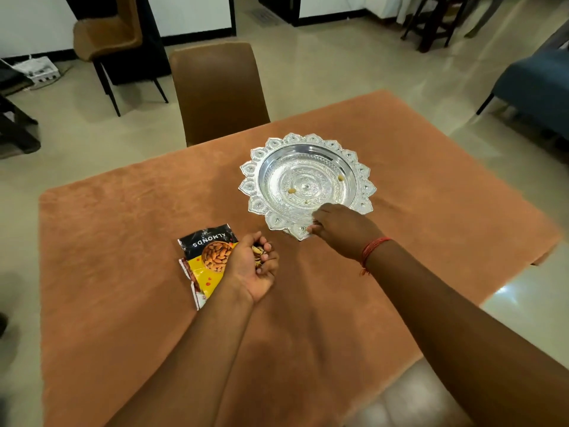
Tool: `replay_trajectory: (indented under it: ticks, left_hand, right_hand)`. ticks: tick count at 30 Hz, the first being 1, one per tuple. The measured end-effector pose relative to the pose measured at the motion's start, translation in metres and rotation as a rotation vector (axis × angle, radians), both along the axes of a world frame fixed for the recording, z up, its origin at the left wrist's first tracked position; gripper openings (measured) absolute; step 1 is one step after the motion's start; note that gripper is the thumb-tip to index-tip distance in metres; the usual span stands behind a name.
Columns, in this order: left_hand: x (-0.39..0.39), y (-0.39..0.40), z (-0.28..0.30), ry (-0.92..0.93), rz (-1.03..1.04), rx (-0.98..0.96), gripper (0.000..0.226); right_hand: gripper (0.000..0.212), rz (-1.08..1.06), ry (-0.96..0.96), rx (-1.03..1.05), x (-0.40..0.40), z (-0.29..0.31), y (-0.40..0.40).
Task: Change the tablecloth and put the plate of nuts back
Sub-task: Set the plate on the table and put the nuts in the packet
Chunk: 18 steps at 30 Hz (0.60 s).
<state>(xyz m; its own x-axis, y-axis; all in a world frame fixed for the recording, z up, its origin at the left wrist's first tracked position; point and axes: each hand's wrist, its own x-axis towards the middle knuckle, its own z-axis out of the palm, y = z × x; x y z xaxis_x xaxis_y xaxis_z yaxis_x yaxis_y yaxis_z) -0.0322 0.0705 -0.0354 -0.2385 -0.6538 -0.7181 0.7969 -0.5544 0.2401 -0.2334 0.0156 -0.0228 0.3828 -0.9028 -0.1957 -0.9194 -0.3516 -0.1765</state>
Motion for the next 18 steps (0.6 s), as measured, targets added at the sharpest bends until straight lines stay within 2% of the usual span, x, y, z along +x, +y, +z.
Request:
replay_trajectory:
  ticks: [2, 6, 9, 11, 14, 16, 18]
  left_hand:
    - [-0.006, -0.008, -0.002, -0.008, 0.003, -0.008, 0.032]
    - [-0.015, -0.02, -0.005, -0.024, 0.014, -0.018, 0.031]
    - [-0.019, -0.023, -0.006, -0.028, 0.04, -0.005, 0.031]
    - [-0.019, -0.022, -0.008, -0.035, 0.043, -0.01, 0.031]
    - [-0.019, -0.02, -0.007, -0.054, 0.029, -0.032, 0.028]
    - [-0.018, -0.018, -0.003, -0.064, 0.029, -0.061, 0.016]
    - [-0.015, -0.016, -0.002, -0.055, 0.021, -0.067, 0.012]
  right_hand:
    - [0.025, 0.031, -0.11, -0.017, -0.001, -0.004, -0.004]
    - [0.004, -0.043, -0.379, 0.073, 0.004, 0.001, -0.015]
    - [0.008, -0.097, -0.486, 0.112, 0.01, 0.007, -0.02]
    - [0.005, -0.078, -0.527, 0.065, 0.019, 0.015, -0.016]
    - [0.003, 0.077, -0.611, 0.041, 0.043, 0.029, -0.004]
    - [0.007, 0.214, -0.594, 0.072, 0.058, 0.032, 0.004]
    - [0.012, 0.205, -0.613, 0.051, 0.066, 0.031, -0.001]
